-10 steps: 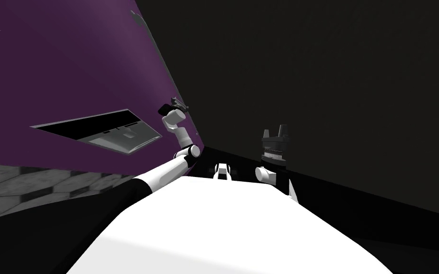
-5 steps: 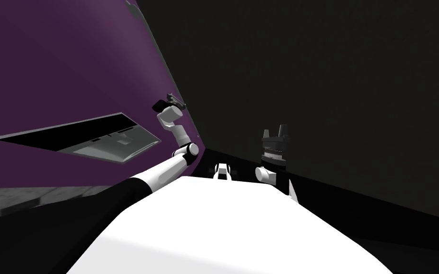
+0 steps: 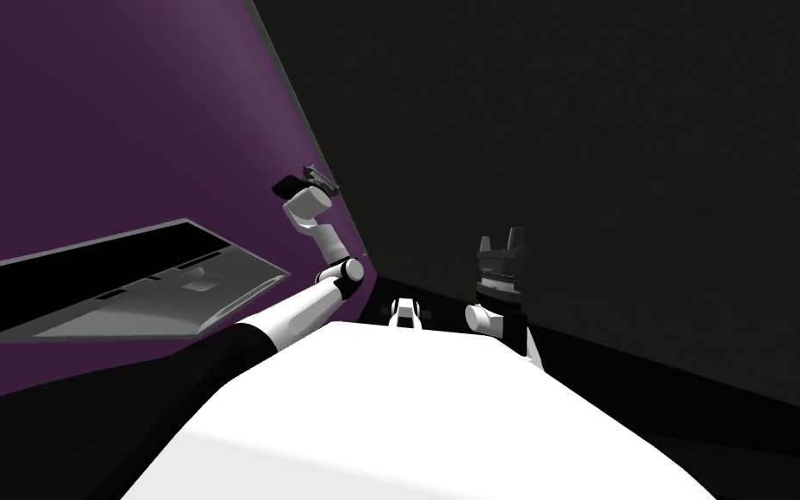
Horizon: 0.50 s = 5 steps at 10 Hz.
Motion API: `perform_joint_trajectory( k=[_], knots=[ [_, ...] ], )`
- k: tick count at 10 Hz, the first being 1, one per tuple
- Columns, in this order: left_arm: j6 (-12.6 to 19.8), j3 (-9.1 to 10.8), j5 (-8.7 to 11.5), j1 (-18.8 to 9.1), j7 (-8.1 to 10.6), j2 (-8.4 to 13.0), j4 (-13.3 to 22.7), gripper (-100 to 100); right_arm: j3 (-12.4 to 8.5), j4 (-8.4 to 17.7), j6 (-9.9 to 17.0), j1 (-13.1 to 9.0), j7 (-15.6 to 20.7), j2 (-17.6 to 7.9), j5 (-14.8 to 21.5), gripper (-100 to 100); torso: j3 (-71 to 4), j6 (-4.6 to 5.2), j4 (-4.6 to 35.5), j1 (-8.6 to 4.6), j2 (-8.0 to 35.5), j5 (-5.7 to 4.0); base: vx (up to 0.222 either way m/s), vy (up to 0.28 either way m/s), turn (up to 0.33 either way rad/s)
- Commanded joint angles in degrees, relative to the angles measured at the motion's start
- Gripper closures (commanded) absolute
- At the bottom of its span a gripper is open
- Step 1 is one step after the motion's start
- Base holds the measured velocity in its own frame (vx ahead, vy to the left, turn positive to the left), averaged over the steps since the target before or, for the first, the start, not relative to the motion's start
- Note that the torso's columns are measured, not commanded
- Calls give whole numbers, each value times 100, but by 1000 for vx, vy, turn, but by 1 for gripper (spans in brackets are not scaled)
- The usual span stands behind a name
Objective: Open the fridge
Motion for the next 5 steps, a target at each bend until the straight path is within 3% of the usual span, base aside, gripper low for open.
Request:
perform_joint_trajectory(
  k=[1, 2, 3, 4, 5],
  knots=[
    [131, 17, -33, -109, -19, -256, -30, -100, 0, 0, 0, 0, 0, 0, 0, 0, 1, 1, 0, -6, 1, -2, 186, 126, 5],
    [122, 4, -53, -93, -7, -205, -58, -100, 1, 0, 0, -1, 0, 1, 0, 0, -6, 2, -1, -4, -6, -2, 70, 47, -8],
    [319, 38, -111, -223, -10, -178, -131, -100, 2, 0, 0, -3, 0, 2, 0, 0, -5, -2, -2, -3, 3, 2, 102, 12, -37],
    [229, 19, -70, -162, -12, -190, -103, -100, 2, 0, 0, -2, 0, 2, 0, 0, -14, -3, -4, 5, -19, 2, 63, 6, -7],
    [255, 20, -72, -173, -13, -186, -111, 100, 2, 0, 0, -2, 0, 2, 0, 0, -9, -1, -5, 9, -9, 4, 8, 0, 13]
  ],
)
